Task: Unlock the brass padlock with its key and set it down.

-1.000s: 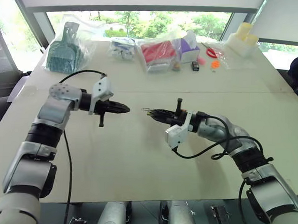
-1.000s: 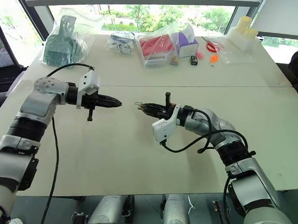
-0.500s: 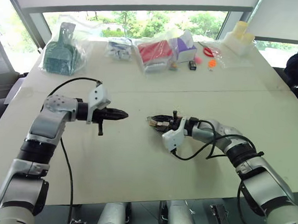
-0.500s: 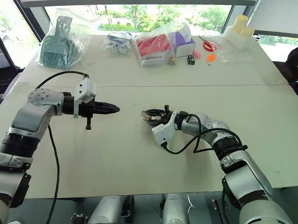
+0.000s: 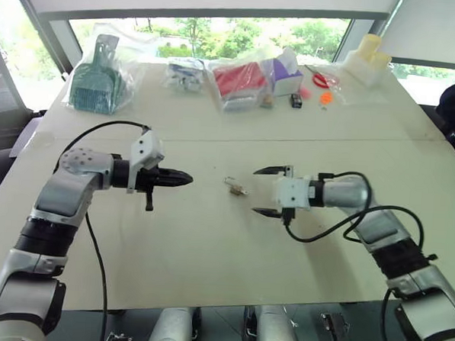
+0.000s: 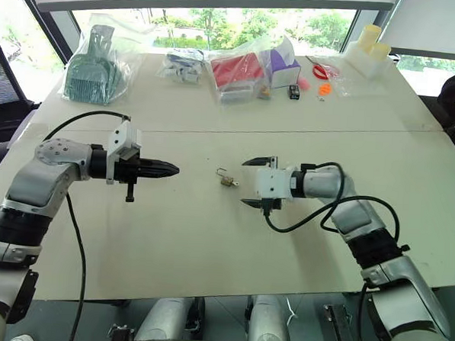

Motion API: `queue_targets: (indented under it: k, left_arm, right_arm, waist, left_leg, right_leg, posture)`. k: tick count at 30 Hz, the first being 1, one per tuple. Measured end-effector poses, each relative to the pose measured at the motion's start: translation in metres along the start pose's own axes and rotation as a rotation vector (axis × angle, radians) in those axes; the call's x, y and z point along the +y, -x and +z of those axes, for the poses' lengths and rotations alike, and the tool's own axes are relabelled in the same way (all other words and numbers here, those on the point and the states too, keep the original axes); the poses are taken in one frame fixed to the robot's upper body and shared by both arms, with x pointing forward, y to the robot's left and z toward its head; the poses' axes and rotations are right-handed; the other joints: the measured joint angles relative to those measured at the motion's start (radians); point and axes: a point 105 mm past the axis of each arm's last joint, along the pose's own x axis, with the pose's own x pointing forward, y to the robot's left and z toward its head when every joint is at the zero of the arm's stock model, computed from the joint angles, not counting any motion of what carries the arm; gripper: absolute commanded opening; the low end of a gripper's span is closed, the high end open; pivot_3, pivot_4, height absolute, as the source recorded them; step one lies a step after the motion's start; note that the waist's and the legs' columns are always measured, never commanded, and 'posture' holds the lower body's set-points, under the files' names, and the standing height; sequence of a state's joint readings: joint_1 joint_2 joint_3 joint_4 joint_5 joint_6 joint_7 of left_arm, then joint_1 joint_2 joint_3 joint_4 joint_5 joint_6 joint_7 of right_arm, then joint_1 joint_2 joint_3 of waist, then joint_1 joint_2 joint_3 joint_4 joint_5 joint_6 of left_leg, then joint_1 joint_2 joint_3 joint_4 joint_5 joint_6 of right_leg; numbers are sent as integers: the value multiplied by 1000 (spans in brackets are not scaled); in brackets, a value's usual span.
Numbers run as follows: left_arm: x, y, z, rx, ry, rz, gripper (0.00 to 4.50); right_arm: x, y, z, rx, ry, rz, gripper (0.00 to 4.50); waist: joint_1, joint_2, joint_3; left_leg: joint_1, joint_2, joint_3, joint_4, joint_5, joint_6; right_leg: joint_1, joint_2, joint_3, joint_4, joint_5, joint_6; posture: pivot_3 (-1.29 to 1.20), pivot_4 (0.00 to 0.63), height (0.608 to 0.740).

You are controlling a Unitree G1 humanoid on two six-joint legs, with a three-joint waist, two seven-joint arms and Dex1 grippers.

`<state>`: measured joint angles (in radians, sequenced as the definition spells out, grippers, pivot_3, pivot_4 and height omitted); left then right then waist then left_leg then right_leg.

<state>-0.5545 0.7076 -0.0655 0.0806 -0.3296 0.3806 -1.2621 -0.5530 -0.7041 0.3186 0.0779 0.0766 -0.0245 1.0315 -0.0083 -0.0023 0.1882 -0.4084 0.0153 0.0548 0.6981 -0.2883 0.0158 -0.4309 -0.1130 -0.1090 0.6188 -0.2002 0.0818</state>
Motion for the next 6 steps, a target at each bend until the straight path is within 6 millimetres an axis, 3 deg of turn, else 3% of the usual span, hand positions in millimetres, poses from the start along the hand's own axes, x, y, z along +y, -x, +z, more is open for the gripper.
queue_targets:
  k: [6]
  left_arm:
    - [-6,4,-2,18,-5,-6,0]
  right_arm:
    - [9,19,8,39,-360,49,4472]
  waist:
    - [1,0,0]
  left_leg:
    - [0,0,0,0,0,0]
  right_leg:
    - [0,0,0,0,0,0]
  posture:
    - [0,150,740]
